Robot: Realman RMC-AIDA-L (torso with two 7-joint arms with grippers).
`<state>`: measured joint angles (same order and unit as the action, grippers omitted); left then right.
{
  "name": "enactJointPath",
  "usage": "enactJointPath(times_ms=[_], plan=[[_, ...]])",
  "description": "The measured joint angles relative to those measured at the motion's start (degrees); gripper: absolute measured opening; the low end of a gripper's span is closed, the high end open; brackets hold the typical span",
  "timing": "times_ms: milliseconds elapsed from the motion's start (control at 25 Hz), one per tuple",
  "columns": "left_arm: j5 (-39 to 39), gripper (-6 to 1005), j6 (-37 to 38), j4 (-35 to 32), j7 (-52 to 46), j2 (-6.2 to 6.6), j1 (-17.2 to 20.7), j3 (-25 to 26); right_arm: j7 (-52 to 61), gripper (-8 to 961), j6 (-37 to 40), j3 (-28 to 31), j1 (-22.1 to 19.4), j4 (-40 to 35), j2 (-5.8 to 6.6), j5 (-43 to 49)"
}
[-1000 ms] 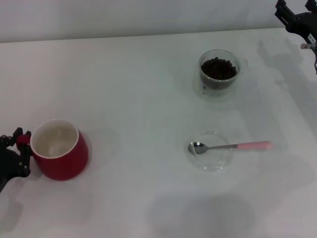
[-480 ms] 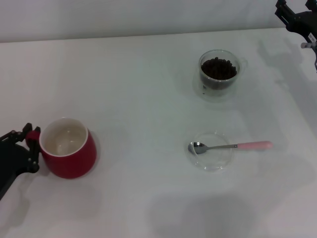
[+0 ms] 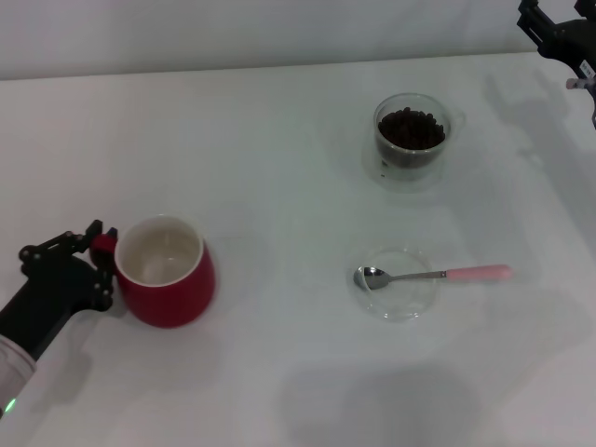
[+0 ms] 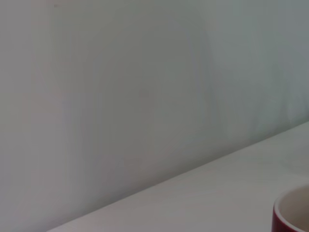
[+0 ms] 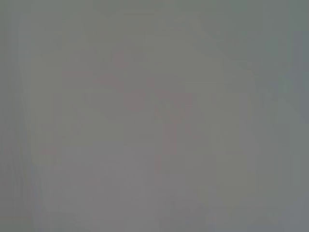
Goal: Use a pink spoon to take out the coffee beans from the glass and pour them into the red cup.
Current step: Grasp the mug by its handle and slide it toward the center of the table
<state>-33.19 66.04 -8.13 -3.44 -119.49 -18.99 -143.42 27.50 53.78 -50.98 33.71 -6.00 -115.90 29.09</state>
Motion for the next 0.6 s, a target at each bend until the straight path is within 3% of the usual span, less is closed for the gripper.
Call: enactJointPath(times_ms=[600], plan=[[2.9,123,-3.1,-3.2,0.1,-0.22,-2.0,-1.5,0.0,858,0.0,0.0,0.1,-0.6,0.08,0.0]])
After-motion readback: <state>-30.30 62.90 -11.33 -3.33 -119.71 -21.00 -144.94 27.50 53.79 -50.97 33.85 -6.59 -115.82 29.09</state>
